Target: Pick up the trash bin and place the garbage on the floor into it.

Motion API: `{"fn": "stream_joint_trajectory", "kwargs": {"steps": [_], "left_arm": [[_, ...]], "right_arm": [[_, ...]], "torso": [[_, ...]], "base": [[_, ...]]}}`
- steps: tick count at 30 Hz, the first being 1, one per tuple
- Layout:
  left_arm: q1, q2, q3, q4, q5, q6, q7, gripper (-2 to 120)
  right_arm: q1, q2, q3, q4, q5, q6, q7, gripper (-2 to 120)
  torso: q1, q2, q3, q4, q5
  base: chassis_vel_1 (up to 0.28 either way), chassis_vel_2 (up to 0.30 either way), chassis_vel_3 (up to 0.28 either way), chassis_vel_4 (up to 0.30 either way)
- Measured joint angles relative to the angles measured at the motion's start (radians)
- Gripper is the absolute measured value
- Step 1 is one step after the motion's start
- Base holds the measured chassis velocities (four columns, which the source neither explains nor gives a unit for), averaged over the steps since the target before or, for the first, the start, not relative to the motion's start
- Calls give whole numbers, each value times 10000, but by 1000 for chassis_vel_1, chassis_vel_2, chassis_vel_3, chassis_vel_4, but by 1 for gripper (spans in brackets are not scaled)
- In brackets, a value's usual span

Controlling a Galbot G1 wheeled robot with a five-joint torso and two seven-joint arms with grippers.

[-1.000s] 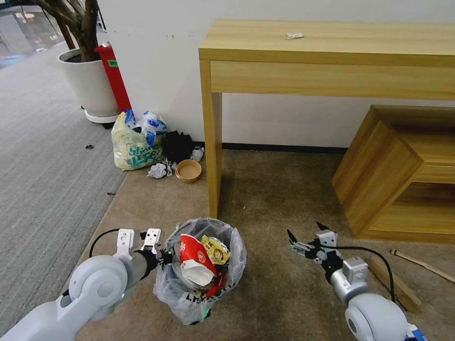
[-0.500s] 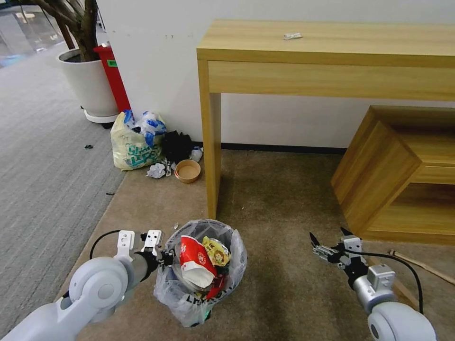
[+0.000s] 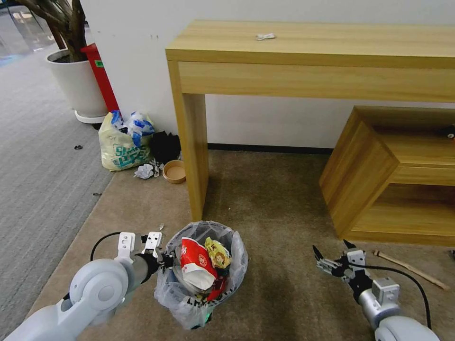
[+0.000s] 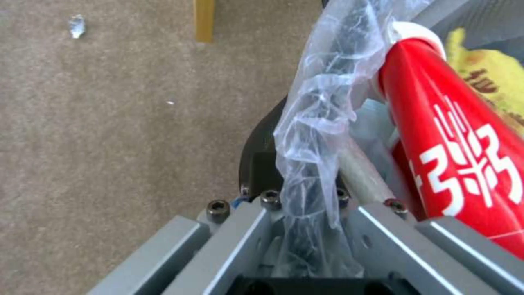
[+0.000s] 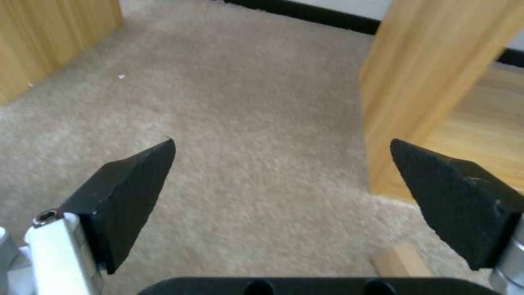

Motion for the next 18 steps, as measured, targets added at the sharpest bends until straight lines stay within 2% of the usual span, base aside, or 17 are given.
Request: {"fn": "stream_joint_trajectory", "kwargs": {"steps": [10, 18], "left_arm": [[70, -86, -20, -7, 67, 0, -1, 0], [165, -116, -113, -76, 124, 0, 17, 0]], "right_arm": [[-358, 0, 241, -89, 14, 168, -151, 100], [-1305, -681, 668, -500, 959, 300, -481, 100]], "torso": [[0, 0, 1, 1, 0], [1, 0, 0, -3, 1]], "base": [[-120, -115, 123, 115], [-81, -82, 70, 81]]}}
